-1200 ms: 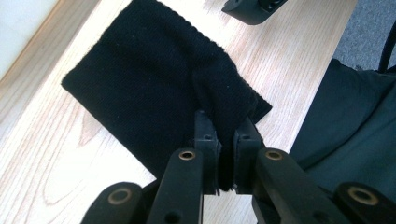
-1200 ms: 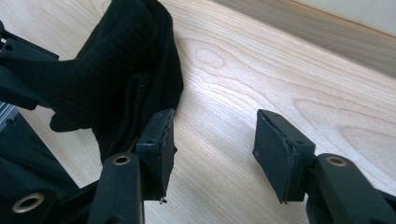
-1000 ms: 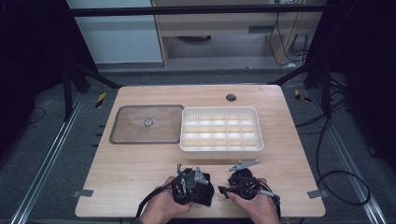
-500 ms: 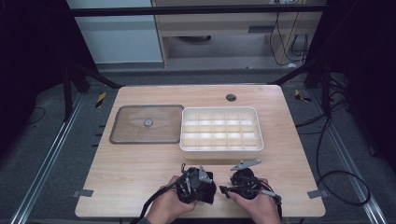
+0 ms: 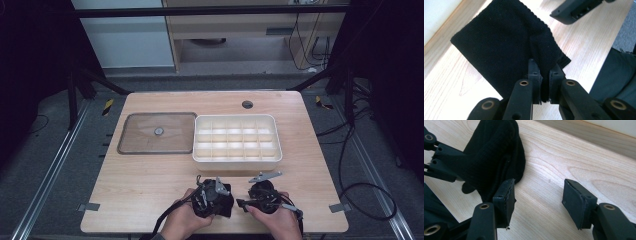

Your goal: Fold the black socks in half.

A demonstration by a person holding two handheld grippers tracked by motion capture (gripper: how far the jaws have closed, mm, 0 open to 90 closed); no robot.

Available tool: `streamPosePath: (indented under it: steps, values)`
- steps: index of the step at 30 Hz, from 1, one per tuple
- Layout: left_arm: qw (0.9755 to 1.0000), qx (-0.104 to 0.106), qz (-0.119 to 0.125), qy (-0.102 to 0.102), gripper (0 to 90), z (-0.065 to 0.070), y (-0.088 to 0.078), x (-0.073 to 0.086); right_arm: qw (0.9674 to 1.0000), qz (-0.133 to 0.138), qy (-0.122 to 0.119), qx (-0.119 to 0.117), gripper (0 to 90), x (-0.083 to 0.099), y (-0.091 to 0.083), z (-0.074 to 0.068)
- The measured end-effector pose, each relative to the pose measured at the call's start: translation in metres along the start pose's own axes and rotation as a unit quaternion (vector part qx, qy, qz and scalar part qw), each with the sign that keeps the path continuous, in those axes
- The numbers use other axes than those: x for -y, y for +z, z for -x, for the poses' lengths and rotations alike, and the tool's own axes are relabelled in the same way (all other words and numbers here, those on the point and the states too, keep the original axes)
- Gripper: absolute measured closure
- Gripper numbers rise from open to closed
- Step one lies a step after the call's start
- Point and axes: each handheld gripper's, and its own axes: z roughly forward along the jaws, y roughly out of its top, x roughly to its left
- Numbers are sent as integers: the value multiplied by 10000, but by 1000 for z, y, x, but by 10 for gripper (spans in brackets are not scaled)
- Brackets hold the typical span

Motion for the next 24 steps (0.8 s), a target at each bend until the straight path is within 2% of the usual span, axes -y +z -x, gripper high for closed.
streamPosePath:
  steps: [14,17,19,24]
  values:
    - [9999,-103,106,29,812,3,2,-2,10000,56,68,16,422,2,-4,4]
    - [9998,-125,131,48,782,6,-1,-2,9999,87,73,14,420,3,-6,5]
    - [9997,-123,185,61,732,8,-3,-2,9999,97,99,27,419,3,-8,6]
    - [9995,-119,274,121,691,13,-8,-3,9999,101,132,33,418,4,-9,8]
